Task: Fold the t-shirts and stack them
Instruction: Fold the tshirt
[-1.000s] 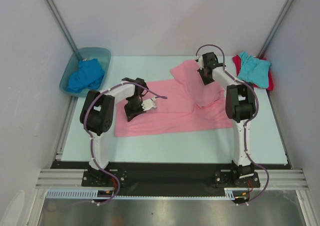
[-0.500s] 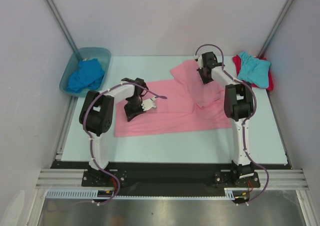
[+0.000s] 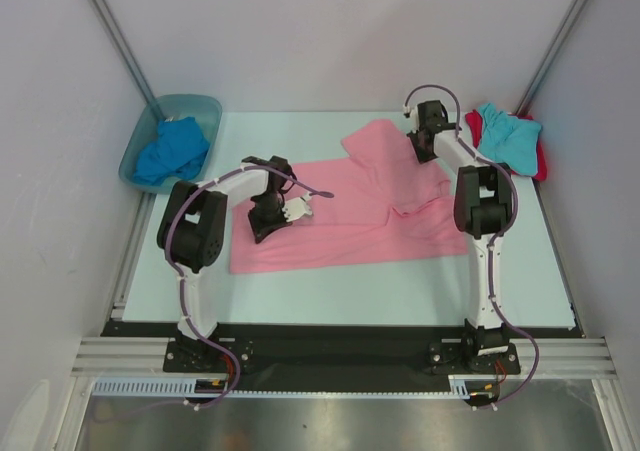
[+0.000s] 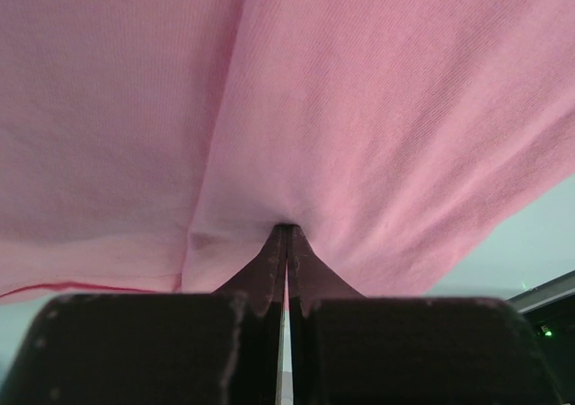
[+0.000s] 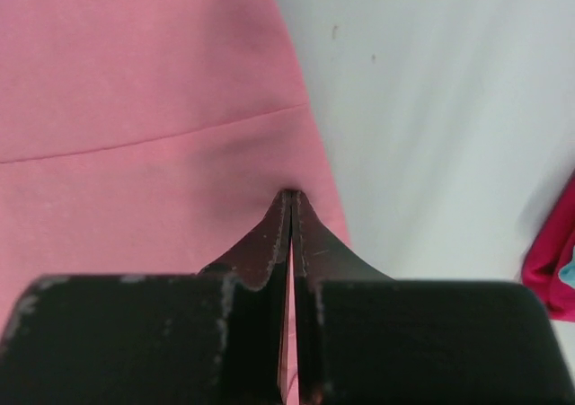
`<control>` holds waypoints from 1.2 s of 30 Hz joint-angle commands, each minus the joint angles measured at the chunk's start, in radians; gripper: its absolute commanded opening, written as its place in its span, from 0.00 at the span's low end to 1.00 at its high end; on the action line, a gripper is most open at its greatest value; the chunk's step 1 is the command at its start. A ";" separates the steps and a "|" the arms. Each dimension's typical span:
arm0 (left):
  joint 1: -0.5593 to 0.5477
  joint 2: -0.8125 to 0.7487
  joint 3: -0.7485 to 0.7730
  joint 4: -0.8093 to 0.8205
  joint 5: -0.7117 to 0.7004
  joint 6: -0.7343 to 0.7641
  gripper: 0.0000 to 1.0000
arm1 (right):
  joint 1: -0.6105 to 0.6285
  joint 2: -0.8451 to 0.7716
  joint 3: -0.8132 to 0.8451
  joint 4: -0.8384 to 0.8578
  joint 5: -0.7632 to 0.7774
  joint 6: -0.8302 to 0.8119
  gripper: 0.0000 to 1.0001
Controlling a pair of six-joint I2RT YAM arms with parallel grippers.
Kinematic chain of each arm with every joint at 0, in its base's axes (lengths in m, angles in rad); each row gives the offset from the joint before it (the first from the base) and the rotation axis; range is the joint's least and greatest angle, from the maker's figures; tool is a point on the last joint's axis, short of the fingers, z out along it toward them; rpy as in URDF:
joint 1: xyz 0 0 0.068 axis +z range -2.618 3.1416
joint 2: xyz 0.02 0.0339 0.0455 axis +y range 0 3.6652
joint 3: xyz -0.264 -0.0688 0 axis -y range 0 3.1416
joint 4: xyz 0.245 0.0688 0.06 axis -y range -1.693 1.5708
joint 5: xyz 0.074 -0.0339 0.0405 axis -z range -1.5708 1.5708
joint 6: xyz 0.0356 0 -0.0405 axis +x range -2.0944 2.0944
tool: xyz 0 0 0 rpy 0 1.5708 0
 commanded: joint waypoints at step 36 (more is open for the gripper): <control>-0.023 -0.101 -0.054 -0.043 0.018 -0.048 0.00 | 0.010 -0.275 -0.112 -0.020 -0.134 -0.048 0.60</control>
